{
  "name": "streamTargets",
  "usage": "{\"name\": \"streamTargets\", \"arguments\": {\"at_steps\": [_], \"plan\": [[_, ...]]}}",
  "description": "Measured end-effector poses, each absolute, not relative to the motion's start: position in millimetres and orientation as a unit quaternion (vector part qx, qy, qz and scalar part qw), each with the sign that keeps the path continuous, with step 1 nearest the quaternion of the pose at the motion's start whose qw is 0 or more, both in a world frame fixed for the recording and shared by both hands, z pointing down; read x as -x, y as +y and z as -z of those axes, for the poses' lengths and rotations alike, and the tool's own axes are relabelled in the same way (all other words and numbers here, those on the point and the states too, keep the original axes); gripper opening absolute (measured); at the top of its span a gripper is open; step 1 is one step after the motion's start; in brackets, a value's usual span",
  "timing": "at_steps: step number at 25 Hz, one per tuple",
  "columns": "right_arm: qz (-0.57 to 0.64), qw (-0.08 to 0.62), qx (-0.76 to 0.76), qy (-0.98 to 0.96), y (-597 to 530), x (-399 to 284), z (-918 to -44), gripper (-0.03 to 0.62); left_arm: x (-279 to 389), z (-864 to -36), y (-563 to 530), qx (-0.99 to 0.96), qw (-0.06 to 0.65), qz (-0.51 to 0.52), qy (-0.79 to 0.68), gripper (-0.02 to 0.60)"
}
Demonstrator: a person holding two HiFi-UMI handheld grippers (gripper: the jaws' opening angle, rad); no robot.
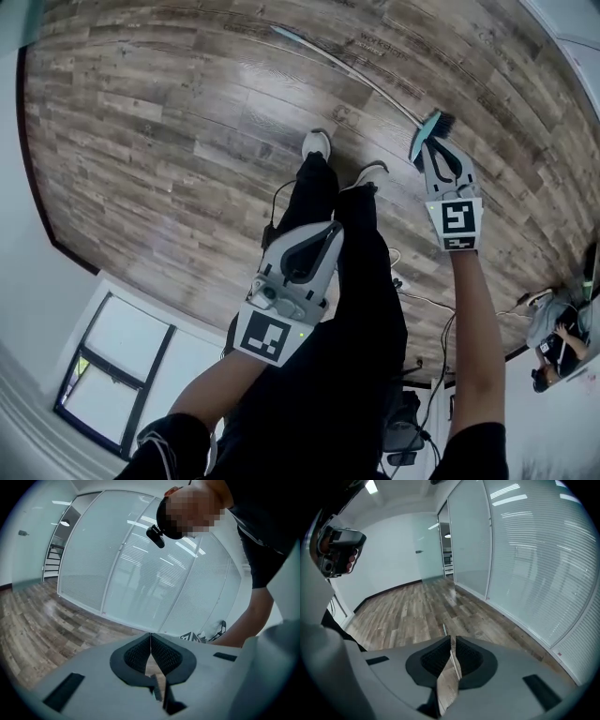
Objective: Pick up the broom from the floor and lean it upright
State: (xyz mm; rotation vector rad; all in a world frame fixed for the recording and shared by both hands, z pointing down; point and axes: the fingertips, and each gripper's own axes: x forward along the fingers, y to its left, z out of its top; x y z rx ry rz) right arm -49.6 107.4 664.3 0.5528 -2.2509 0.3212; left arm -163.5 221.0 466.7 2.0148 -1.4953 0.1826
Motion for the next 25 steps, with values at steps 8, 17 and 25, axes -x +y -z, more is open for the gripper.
{"name": "streamTargets", "arguments": {"at_steps": [8, 17, 25], "plan": [[-0.132, 0.424, -0.204, -0.873, 101, 65, -789, 0.021, 186, -582, 183, -0.765, 0.283, -0.088, -0.572, 0.02], [-0.149, 0.464, -0.209, -0.848, 100, 46, -897, 0.032, 199, -693, 187, -0.742, 0.324, -0.111, -0.576, 0.02], [-0.152, 0.493, -0.199, -0.833, 101, 36, -959, 0.092, 183, -731, 187, -0.774, 0.288, -0.146, -0.545, 0.02]]}}
